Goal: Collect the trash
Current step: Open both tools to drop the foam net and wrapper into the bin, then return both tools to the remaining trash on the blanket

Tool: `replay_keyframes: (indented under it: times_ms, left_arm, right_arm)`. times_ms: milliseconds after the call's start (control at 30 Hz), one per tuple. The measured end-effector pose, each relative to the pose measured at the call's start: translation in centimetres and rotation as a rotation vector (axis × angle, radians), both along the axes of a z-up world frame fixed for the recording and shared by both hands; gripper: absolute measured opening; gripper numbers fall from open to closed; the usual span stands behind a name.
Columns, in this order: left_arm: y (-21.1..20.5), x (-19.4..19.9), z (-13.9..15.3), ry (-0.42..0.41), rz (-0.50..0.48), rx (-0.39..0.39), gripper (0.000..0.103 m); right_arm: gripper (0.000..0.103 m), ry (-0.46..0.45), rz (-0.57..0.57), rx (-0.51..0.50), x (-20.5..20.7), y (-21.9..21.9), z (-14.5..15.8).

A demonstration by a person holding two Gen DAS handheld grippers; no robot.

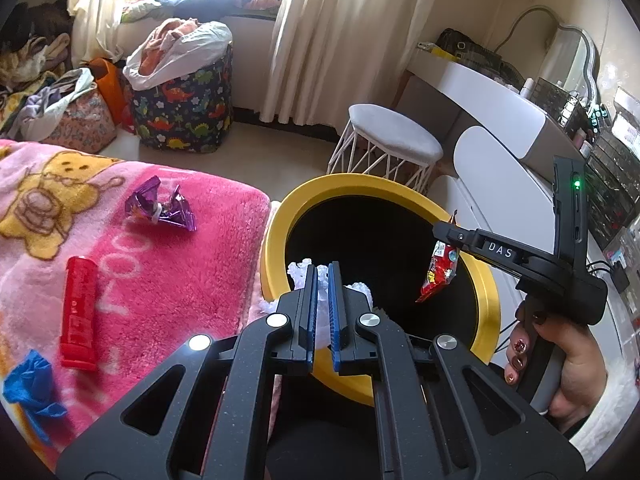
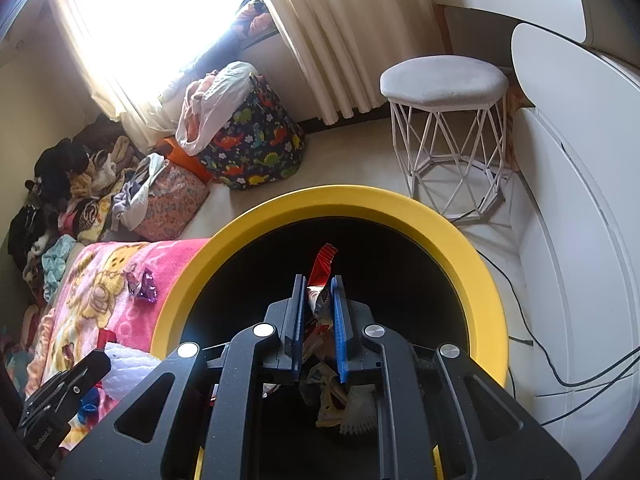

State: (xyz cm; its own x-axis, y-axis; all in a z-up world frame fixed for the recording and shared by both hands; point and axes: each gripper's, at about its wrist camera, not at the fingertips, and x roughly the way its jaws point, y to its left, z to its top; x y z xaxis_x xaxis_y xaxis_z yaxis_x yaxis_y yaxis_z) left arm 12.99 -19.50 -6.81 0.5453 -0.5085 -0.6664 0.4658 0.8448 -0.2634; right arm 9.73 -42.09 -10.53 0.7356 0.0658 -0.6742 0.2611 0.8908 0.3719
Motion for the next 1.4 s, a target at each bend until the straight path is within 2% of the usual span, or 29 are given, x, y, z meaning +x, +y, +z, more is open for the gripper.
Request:
replay_keyframes:
  times_ms: [133,200,233,267,300,367,400,467,533,600,733,1400]
  left_arm:
    - [0.4,0.4,-0.3,0.015,0.008,-0.014,0.003]
    - [0.6,0.4,-0.3,0.019,0.018,-0.019,0.005]
    - [0.8,0.5,-0.4,0.021,0.025,-0.019,0.008]
    - [1.0,0.5,-0.4,0.022,0.030,-0.023,0.019]
    - [1.2,0.5,-0.4,0.022,0.037,-0.024,0.033]
    - [1.6,0.5,-0.3,0.018,0.053,-0.028,0.048]
    - [1.9,0.5,-0.3,0.020,0.061,-0.034,0.054]
    - [2.3,0.6,-0.2,0.020,0.078,-0.039,0.068]
    - [2.7,0.5,-0.1,0.019,0.089,-0.048,0.074]
    - [3.1,0.5,0.2,0.011,0.108,-0.049,0.087]
    - [3.8,0.4,0.6,-0.007,0.129,-0.050,0.091]
    - [9.2,-0.6,2.7,-0.104,0.273,-0.029,0.092]
  right_arm:
    - [0.015,0.011,0.000,0.004,0.2,0.1,-0.2]
    - [0.019,0.016,0.000,0.004,0.2,0.1,-0.3]
    - [0.026,0.017,0.001,0.007,0.3,0.2,-0.3]
    - [0.032,0.020,0.000,0.010,0.3,0.2,-0.4]
    - [0.034,0.022,-0.003,0.011,0.3,0.3,-0.5]
    - [0.039,0.023,-0.004,0.010,0.2,0.4,-0.5]
    - [0.040,0.022,-0.002,0.008,0.2,0.5,-0.5]
    - [0.048,0.021,-0.003,0.005,0.2,0.7,-0.4]
    - [0.048,0.016,0.000,0.000,0.1,0.8,-0.2]
    - [0.049,0.012,0.002,-0.005,0.0,0.9,-0.1]
    - [0.051,0.000,0.013,-0.014,-0.1,1.4,0.3]
    - [0.067,-0.076,0.135,-0.058,-0.5,6.9,3.6]
